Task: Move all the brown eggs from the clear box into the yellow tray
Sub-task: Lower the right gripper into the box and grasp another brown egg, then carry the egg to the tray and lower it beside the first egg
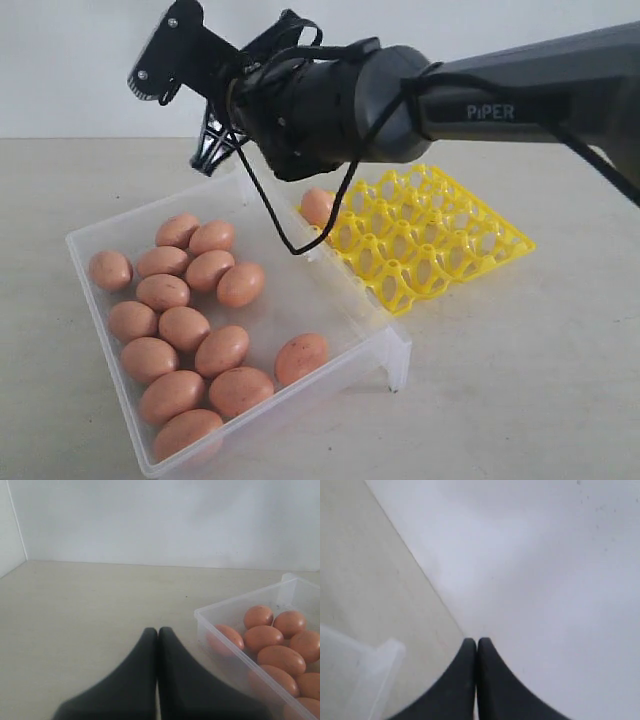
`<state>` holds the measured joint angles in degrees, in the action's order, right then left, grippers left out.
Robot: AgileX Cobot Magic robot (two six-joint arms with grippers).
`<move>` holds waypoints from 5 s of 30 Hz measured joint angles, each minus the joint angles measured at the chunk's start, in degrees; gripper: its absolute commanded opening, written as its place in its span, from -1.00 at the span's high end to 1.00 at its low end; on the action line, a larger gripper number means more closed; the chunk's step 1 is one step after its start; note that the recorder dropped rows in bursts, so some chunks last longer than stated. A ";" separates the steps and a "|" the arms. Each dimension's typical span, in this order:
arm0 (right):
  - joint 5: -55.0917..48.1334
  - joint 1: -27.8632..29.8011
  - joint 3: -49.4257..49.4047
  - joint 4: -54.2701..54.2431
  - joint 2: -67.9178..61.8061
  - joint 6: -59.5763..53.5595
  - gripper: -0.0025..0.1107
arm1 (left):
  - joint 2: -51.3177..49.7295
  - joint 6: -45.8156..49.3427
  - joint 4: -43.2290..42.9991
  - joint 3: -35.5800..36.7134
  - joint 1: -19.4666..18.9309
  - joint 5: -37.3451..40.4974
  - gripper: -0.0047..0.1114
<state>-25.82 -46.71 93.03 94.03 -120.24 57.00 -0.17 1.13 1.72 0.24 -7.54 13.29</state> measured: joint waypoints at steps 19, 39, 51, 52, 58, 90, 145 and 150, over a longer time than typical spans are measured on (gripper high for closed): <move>-41.01 -0.49 7.85 -111.75 -2.20 -119.89 0.04 | 0.00 0.00 0.00 0.00 0.00 0.00 0.99; -31.51 -0.61 7.93 -111.50 -8.53 -121.42 0.05 | 0.00 0.00 0.00 0.00 0.00 0.00 0.99; -29.84 -0.61 8.06 -110.19 -10.60 -121.42 0.31 | 0.00 0.00 0.00 0.00 0.00 0.00 0.99; -29.78 -0.61 8.09 -110.10 -10.61 -121.09 0.45 | 0.00 0.00 0.00 0.00 0.00 0.00 0.99; -29.68 -0.61 8.30 -110.10 -10.61 -114.71 0.96 | 0.00 0.00 0.00 0.00 0.00 0.00 0.99; 11.80 2.68 -22.40 -112.22 25.06 -65.19 0.96 | 0.00 0.00 0.00 0.00 0.00 0.00 0.99; 67.97 36.06 -8.86 -21.19 -8.70 2.65 0.96 | 0.00 0.00 0.00 0.00 0.00 0.00 0.99; 69.21 35.93 -8.64 -16.72 -9.46 5.55 0.96 | 0.00 0.00 0.00 0.00 0.00 0.00 0.99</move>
<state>43.39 -10.78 84.39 77.31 -129.70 62.55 -0.17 1.13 1.72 0.24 -7.54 13.29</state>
